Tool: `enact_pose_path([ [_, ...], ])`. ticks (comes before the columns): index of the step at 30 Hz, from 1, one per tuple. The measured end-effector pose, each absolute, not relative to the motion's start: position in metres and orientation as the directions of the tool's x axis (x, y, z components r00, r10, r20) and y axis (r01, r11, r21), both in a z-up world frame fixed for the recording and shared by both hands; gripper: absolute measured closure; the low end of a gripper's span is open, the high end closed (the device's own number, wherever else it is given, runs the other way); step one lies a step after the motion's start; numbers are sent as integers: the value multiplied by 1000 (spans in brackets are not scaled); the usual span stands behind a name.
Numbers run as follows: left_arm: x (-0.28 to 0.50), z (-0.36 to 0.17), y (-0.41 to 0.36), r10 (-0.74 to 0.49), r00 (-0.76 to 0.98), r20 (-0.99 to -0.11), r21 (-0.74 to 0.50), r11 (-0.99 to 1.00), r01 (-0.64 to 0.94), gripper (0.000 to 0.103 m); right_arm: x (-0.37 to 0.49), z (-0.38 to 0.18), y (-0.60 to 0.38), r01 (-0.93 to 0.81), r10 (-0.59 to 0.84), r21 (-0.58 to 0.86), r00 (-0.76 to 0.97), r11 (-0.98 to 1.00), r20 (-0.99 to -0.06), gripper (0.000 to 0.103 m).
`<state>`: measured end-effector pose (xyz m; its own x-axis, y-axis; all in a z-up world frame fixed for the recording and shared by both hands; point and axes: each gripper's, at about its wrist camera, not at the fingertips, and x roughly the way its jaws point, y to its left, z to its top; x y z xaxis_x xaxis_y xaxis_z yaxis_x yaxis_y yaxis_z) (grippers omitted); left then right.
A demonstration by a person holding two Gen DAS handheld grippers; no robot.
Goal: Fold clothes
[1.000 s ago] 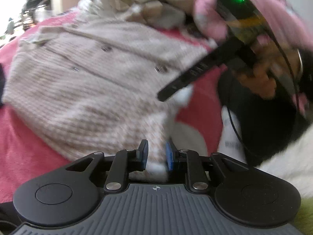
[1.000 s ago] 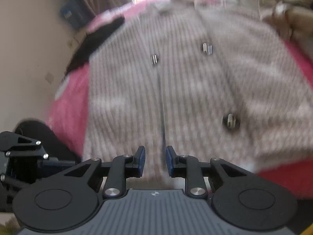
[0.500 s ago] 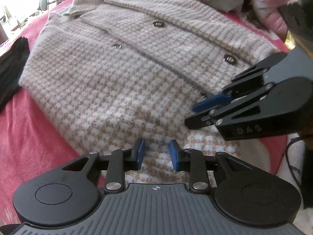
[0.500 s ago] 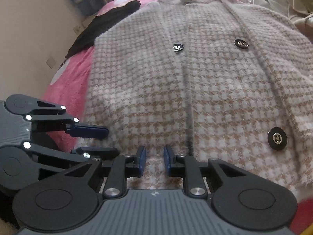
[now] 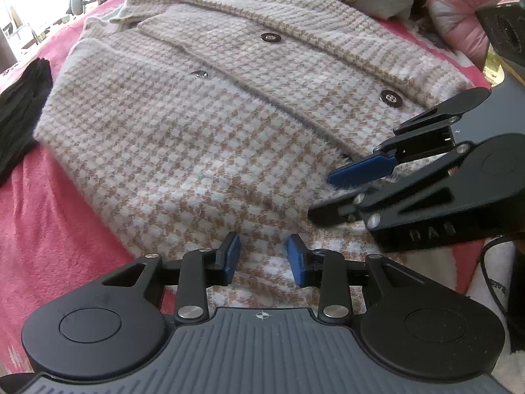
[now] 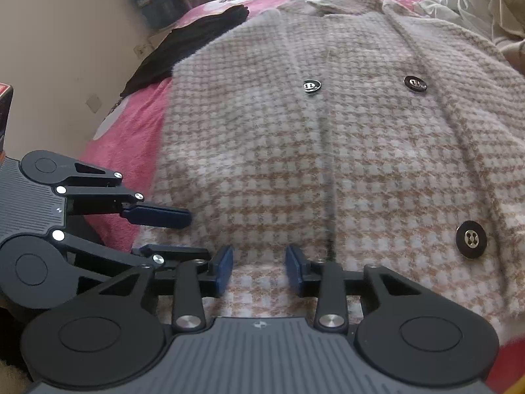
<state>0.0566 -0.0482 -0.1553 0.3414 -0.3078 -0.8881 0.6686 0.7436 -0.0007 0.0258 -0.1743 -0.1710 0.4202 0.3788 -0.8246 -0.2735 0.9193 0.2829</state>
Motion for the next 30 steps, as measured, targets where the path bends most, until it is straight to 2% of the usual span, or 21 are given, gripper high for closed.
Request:
enact_pose_path([
  [8,56,-156,-47,-311,345,-886,-1,744,668,70,21,-155,-174,-288,378,263,493,921,-784,65],
  [11,56,-156,-47,-313,344,-885,-3,743,670,70,26,-145,-177,-261,348,241,539,935,-767,84],
  [14,57,-156,-46,-318,340,-885,-10,744,668,70,29,-146,-179,-242,341,245,545,939,-766,87],
  [20,57,-157,-46,-321,340,-884,-14,744,668,70,25,-171,-170,-280,312,193,482,940,-819,88],
  [26,58,-156,-44,-328,338,-882,-23,747,664,70,25,-156,-171,-279,303,175,529,944,-793,88],
  [30,58,-156,-44,-334,333,-881,-33,749,662,70,26,-173,-170,-318,284,137,480,938,-830,90],
])
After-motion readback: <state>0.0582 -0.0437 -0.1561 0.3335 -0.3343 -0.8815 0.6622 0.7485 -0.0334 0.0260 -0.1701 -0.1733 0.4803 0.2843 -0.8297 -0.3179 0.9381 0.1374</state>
